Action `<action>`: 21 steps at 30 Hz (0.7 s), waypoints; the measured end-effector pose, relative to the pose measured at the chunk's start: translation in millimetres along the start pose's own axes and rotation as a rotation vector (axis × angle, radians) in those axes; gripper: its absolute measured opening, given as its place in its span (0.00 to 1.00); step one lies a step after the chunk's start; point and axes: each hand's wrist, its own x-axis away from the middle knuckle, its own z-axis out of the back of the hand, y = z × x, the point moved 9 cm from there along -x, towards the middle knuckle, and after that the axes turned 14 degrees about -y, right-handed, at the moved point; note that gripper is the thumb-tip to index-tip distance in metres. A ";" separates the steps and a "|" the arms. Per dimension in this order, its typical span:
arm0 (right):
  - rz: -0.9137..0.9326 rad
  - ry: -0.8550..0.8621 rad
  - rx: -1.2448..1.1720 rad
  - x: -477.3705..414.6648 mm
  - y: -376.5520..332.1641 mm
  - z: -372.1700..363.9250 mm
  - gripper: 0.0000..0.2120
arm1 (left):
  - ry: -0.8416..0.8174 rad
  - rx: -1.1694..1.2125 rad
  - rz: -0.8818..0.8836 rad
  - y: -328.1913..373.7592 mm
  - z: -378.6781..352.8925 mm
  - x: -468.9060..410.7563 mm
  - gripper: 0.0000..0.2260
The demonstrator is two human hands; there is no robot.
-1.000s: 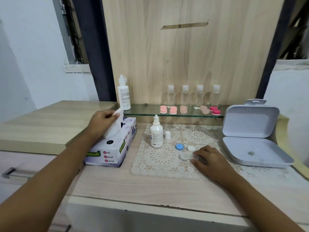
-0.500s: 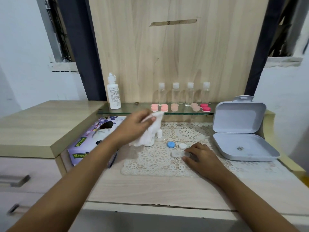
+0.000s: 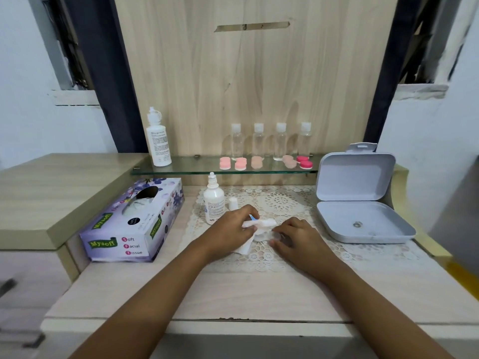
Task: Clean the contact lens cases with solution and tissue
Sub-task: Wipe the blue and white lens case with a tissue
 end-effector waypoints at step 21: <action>0.027 -0.006 0.013 -3.9 0.4 -0.9 0.15 | 0.051 -0.224 -0.231 14.5 -14.8 9.7 0.08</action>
